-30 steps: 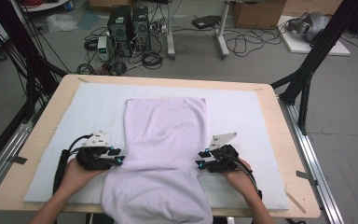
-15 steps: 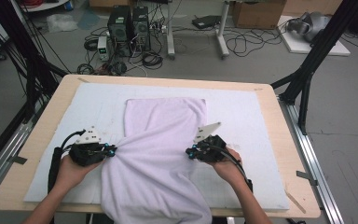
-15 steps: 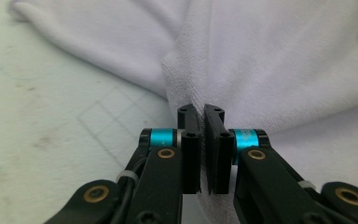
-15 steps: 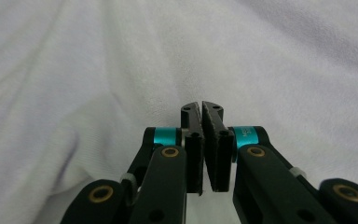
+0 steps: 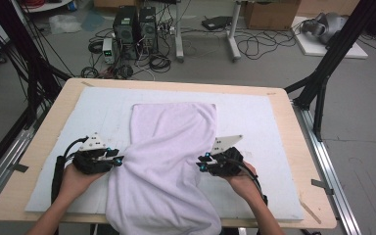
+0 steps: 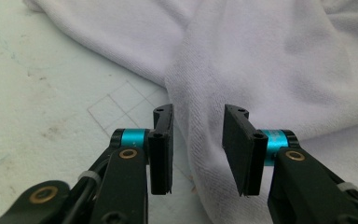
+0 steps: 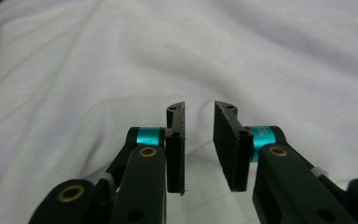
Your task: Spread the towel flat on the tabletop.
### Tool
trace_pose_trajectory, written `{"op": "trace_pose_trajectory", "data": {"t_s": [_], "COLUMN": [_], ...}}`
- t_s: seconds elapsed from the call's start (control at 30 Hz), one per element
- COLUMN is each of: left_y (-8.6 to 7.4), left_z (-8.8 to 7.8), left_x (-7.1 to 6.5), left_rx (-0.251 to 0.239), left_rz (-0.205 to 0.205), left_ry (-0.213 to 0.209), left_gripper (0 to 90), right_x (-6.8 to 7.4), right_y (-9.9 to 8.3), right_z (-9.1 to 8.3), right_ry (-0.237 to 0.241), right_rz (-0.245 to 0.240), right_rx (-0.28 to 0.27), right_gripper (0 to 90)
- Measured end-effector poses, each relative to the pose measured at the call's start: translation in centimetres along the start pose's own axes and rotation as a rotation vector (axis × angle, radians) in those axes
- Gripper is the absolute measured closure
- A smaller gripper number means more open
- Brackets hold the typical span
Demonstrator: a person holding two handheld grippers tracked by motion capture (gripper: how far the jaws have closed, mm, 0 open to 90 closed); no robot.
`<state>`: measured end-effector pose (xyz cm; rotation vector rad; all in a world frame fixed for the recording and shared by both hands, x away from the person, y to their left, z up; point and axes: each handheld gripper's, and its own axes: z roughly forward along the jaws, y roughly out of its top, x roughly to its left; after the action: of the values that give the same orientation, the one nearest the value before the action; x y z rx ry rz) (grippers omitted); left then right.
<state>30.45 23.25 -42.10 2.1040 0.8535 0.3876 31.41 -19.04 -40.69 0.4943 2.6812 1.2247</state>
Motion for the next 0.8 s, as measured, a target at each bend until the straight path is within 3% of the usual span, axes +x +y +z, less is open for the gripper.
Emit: {"op": "trace_pose_trajectory", "data": {"t_s": [0.1,0.23,0.27,0.3,0.33,0.37,0.43,0.53,0.67,0.8], "left_y": [-0.5,-1.2,-1.4,-1.4,-1.3,-1.1,-0.8,-0.4,0.0,-0.2], "left_z": [0.5,1.8,1.9,1.9,1.9,1.9,1.7,0.8,0.0,0.7], "left_x": [-0.4,-0.7,-0.8,-0.6,-0.6,-0.6,-0.6,-0.2,0.3,0.4], "left_rx": [0.013,0.075,0.052,0.054,0.059,0.068,0.067,0.030,0.002,0.016], "left_rz": [-0.002,0.002,0.013,0.008,0.006,0.025,0.045,0.029,0.016,0.003], "left_ry": [-0.015,-0.050,-0.042,-0.080,-0.082,-0.074,-0.053,-0.034,0.002,0.013], "left_gripper": [60.9,58.7,61.3,71.8,80.4,81.9,82.9,82.9,82.6,82.1], "right_x": [0.7,1.4,1.6,1.7,1.7,1.6,1.3,1.3,1.0,0.5], "right_y": [-1.1,-1.7,-1.6,-1.4,-1.1,-0.9,-0.6,0.2,1.8,2.9], "right_z": [0.8,2.8,3.2,3.7,3.8,3.9,4.1,3.0,0.7,1.3], "right_ry": [0.054,0.074,0.073,0.065,0.052,0.069,0.100,0.067,-0.032,-0.041], "right_rz": [0.028,0.042,0.036,0.019,-0.004,-0.001,0.006,-0.008,-0.037,-0.026], "right_rx": [0.043,0.068,0.069,0.078,0.083,0.089,0.104,0.123,0.170,0.155], "right_gripper": [61.9,56.3,57.7,62.6,71.7,80.0,83.8,84.2,84.1,84.1]}}
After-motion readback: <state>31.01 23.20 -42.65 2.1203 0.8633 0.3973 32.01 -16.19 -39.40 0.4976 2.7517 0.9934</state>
